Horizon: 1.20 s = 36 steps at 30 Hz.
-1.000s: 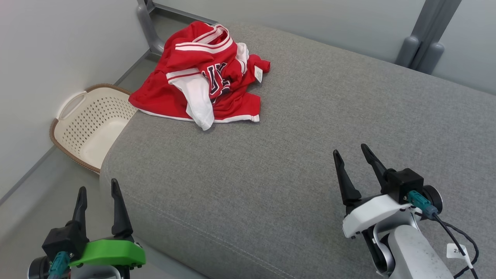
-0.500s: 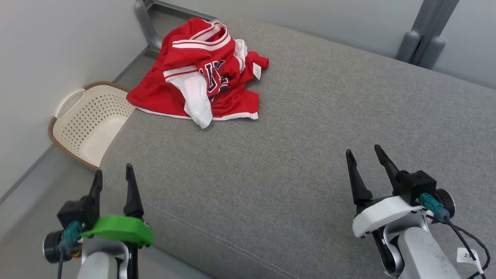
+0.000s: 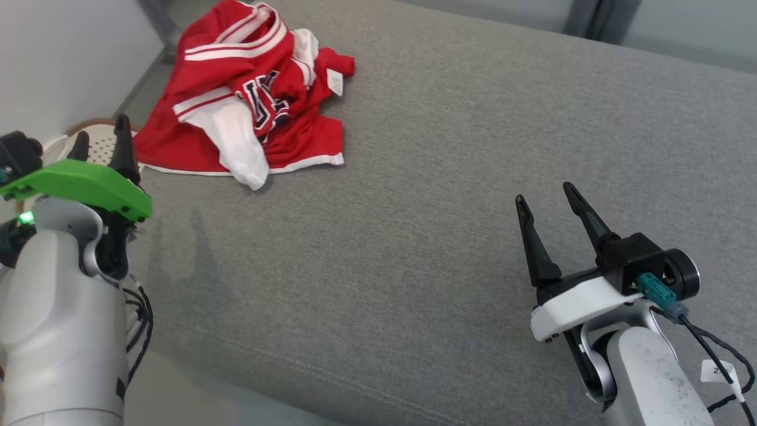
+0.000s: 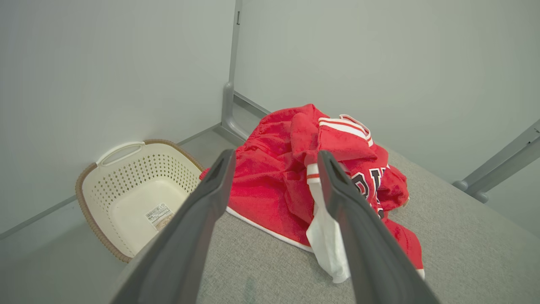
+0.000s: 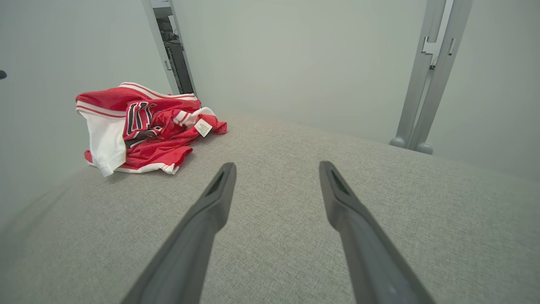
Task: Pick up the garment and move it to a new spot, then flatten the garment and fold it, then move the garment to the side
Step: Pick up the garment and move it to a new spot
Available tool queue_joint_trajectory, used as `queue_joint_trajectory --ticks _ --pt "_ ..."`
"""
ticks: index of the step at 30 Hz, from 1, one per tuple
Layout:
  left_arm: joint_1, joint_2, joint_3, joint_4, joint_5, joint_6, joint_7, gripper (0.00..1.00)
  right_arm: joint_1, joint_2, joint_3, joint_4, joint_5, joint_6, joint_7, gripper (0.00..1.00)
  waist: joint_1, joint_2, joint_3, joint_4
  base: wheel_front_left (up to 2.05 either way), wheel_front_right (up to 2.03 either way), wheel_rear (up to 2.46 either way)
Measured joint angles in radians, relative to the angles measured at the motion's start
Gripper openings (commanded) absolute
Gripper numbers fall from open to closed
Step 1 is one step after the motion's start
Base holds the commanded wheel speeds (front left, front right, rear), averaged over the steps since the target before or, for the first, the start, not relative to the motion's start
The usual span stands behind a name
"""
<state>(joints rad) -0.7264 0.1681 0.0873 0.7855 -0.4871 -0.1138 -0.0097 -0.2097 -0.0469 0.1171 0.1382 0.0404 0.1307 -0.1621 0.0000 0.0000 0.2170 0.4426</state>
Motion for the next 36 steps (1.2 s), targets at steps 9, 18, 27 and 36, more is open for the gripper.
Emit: queue_joint_trajectory --ticks 9,18,27,36 --pt "-0.154 0.113 0.040 0.087 -0.085 -0.009 0.124 1.00 -0.018 -0.002 0.008 -0.090 -0.011 0.000 0.021 1.00 0.0000 0.0000 0.139 -0.139 0.00 0.00 0.00" --pt "-0.189 0.198 0.036 0.143 -0.076 0.037 0.239 1.00 -0.048 -0.002 0.030 -0.097 0.003 0.000 -0.001 1.00 0.0001 0.0000 0.249 -0.268 0.00 0.00 0.00" --pt "-0.183 0.241 0.027 0.124 -0.085 0.048 0.368 0.00 -0.047 -0.002 0.019 -0.041 0.030 0.000 -0.036 1.00 0.0001 0.0000 0.280 -0.354 0.00 0.00 0.00" --pt "-0.178 0.277 -0.011 -0.064 -0.065 0.025 0.336 0.00 -0.038 -0.002 0.021 0.027 0.076 0.000 -0.069 1.00 0.0000 0.0000 0.191 -0.354 0.00 0.00 0.00"
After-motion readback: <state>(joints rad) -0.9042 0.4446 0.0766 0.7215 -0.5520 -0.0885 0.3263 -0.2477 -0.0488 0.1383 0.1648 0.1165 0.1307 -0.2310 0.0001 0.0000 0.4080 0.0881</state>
